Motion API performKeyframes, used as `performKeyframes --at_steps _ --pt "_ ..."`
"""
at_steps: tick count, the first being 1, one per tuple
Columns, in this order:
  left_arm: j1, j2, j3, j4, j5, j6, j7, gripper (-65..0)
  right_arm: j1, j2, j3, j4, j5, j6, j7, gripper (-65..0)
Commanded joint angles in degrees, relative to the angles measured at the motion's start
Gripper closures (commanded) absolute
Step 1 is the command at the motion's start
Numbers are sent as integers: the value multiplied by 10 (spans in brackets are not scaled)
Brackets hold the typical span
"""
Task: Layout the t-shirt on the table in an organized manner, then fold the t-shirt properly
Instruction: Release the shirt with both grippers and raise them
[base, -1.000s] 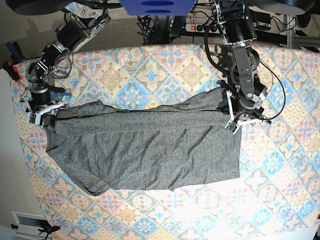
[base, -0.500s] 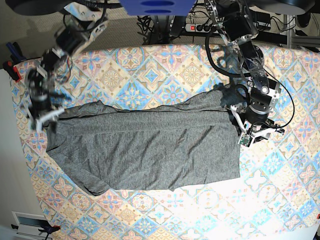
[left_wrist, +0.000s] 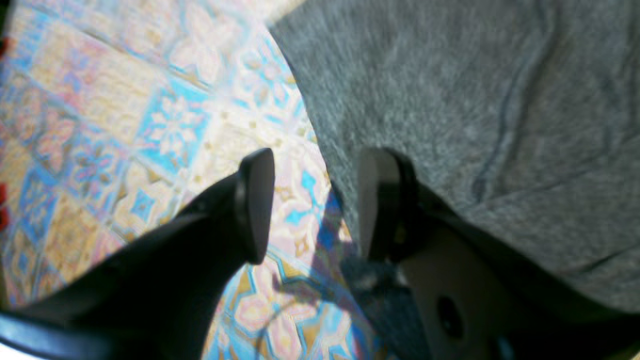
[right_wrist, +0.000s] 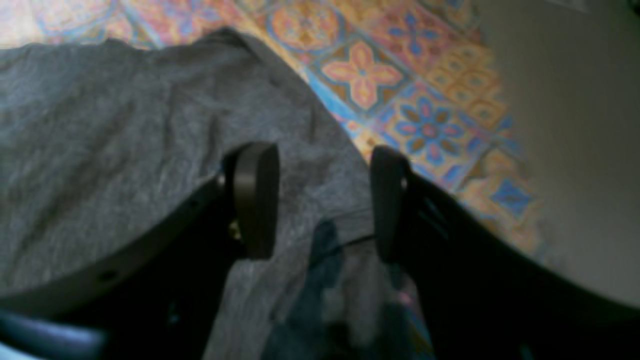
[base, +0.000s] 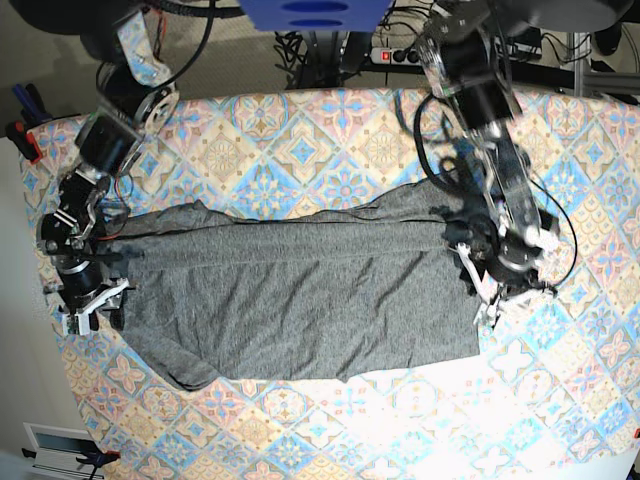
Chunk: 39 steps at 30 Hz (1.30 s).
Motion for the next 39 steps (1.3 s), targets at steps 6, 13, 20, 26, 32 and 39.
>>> performKeyframes --at_steps 6,13,20,26,32,39 --pt "-95 -33 1 -140 -4 3 -16 -272 69 69 -2 -159 8 0 100 -280" --pt "-144 -51 1 -290 2 3 -85 -354 136 111 -58 -341 8 -28 203 -280" --pt "-110 -46 1 -290 -6 3 -84 -406 136 117 -89 -351 11 -60 228 -280" --pt "-35 -32 2 -138 -29 3 -82 -406 135 134 -52 -351 10 -60 224 -280" --pt "52 -34 30 57 -104 3 24 -406 135 149 34 -318 11 -60 135 -280" --pt "148 -35 30 140 -123 3 36 -406 8 147 170 -50 11 -60 -45 -280"
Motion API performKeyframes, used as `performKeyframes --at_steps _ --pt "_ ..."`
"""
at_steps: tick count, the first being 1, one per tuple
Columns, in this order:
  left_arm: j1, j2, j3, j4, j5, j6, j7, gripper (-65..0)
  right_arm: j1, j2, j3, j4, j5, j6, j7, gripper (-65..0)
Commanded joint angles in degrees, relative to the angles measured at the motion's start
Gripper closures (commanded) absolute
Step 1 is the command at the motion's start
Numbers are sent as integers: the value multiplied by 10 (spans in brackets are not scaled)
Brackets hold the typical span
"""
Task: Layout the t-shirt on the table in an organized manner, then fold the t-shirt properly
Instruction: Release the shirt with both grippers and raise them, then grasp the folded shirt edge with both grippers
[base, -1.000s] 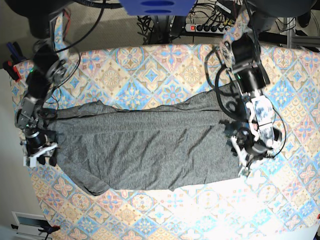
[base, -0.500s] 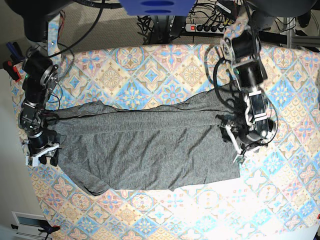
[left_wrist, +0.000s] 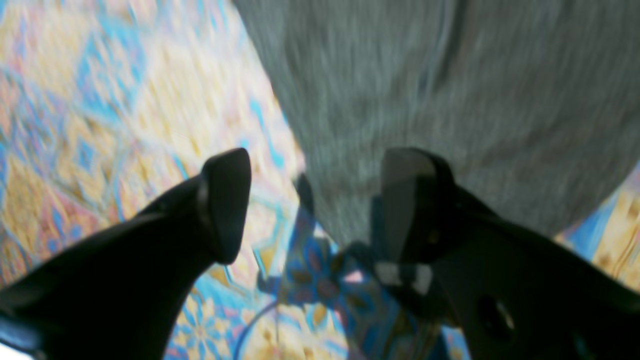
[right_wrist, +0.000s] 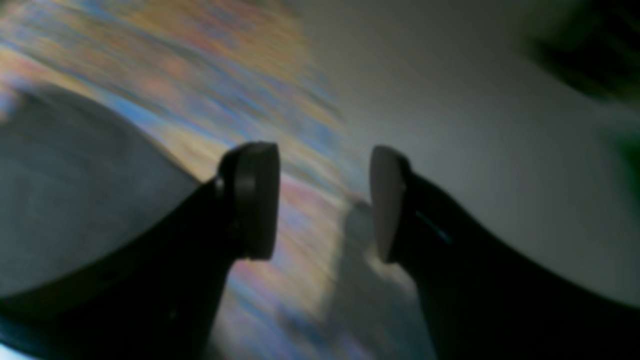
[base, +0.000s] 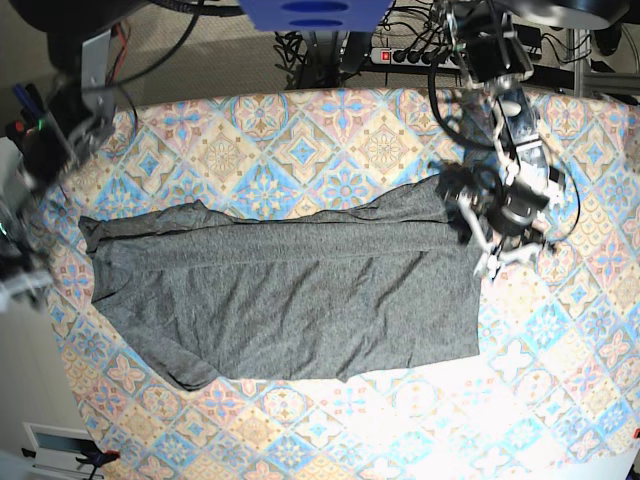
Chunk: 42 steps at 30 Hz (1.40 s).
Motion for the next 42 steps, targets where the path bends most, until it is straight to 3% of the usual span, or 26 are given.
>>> performKeyframes --at_steps 1,3,6,12,18,26,38,42 --pt "-9 -3 1 13 -7 3 -15 -406 -2 15 16 58 15 -1 0 -280" --pt "3 -3 1 13 -7 3 -16 -406 -38 -23 39 147 30 1 -49 -280" --pt "10 -3 1 14 -8 3 -16 -406 -91 -79 45 255 62 38 -107 -280" --pt "40 0 1 53 -11 3 -11 -406 -151 -150 44 323 133 70 -166 -280" --pt "67 1 1 78 -11 3 -11 -406 -166 -157 44 295 215 71 -177 -280" --pt "100 0 -23 79 -11 3 -16 -406 -175 -157 42 258 371 72 -256 -280" --pt "124 3 -26 80 -16 3 -13 -406 -171 -160 2 243 383 72 -262 -280" --pt "136 2 -30 79 -88 3 -12 -406 -171 -173 2 228 383 72 -259 -280"
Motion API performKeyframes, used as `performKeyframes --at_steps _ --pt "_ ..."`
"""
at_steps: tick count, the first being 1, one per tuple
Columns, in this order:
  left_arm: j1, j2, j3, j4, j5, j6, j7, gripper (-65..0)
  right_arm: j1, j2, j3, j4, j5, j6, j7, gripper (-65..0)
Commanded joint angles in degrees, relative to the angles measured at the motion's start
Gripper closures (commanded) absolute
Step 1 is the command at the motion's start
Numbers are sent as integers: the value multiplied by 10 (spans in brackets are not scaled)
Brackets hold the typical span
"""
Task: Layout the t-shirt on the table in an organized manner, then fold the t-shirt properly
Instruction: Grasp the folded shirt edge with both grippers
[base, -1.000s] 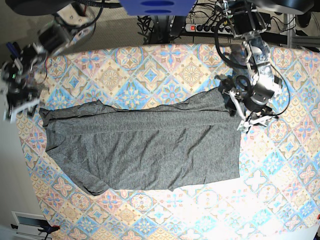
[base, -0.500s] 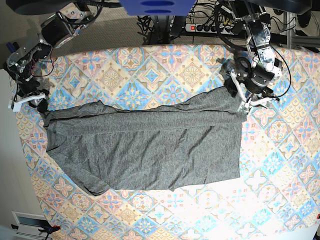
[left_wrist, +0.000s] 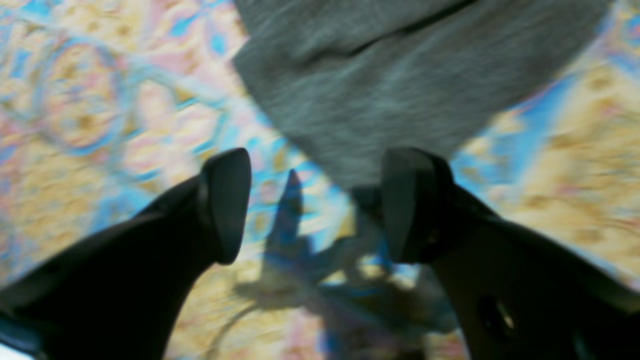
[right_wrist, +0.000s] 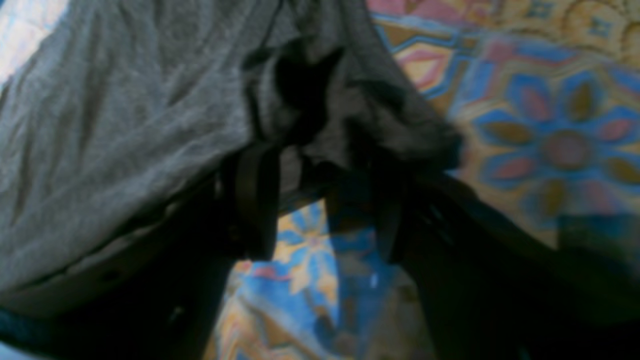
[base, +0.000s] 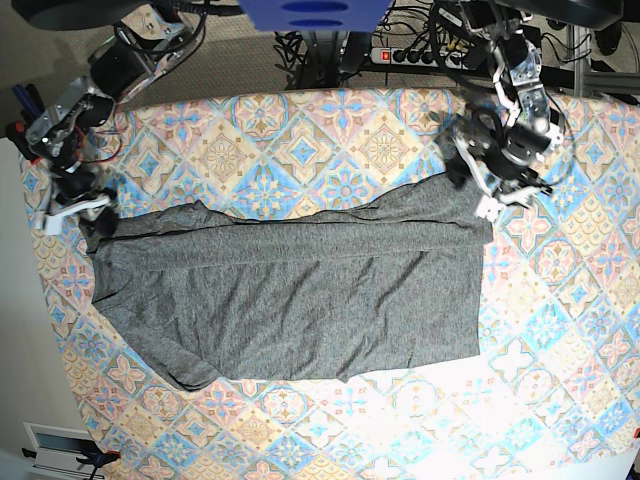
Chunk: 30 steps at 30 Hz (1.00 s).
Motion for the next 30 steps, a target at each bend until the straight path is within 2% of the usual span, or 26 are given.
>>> performKeyframes --at_steps 1,9,15,20,30 --pt "-4 -5 -12 10 -24 4 -9 -406 9 10 0 -2 10 3 12 -280" --pt "5 -7 -59 -43 -153 4 -8 -407 27 9 -1 -53 9 4 12 -280" --pt "5 -38 -50 -134 -232 4 -11 -407 28 10 -11 -53 9 4 37 -280" --pt "-1 -46 -54 -166 -242 4 -13 -407 28 10 -27 -53 9 4 43 -280" --pt "-75 -43 -50 -280 -246 4 -12 -410 28 11 -29 -53 9 4 44 -280"
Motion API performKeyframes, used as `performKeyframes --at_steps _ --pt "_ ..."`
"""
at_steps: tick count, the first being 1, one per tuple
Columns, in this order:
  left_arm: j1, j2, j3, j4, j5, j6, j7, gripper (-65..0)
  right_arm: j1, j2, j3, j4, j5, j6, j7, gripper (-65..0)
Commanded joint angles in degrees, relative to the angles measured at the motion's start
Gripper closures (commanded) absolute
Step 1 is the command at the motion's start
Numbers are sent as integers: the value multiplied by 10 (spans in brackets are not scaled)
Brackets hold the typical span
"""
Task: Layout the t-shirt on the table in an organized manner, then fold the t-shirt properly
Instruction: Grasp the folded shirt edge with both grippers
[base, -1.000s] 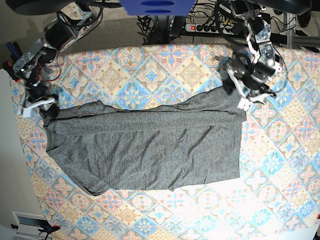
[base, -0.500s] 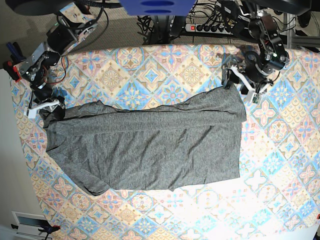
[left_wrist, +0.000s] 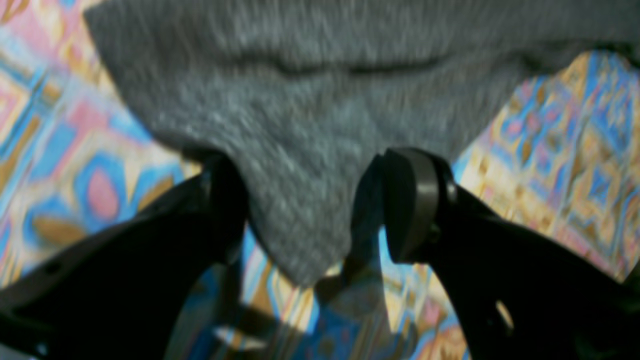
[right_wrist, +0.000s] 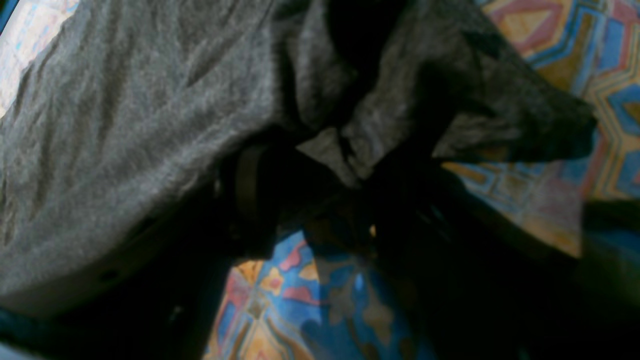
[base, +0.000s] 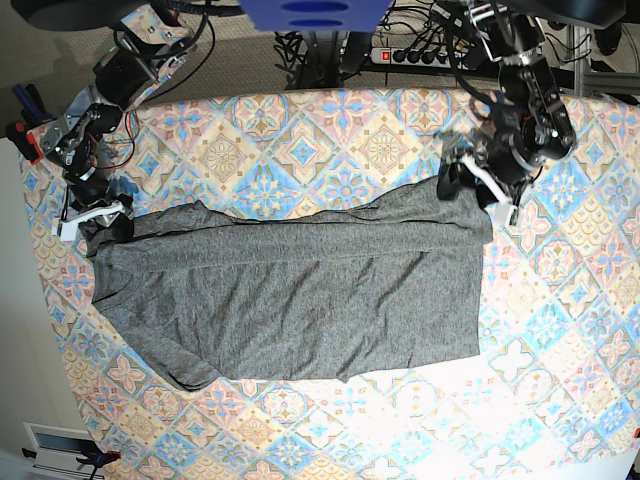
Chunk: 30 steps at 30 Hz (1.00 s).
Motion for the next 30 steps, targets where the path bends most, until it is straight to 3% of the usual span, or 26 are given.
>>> performKeyframes --at_steps 1,7,11,21,30 --pt "-5 -1 3 -10 20 7 18 -410 9 10 -1 7 8 4 9 -280" --pt "-25 12 5 -26 20 7 19 -406 9 11 -1 7 7 4 9 -280" --pt "-26 11 50 -26 22 7 17 -390 10 12 -2 6 7 4 26 -269" --pt "-23 6 63 -28 26 7 16 -61 9 15 -73 -46 7 2 57 -2" --pt "6 -12 39 -25 24 7 21 -64 -21 17 -70 19 7 2 52 0"
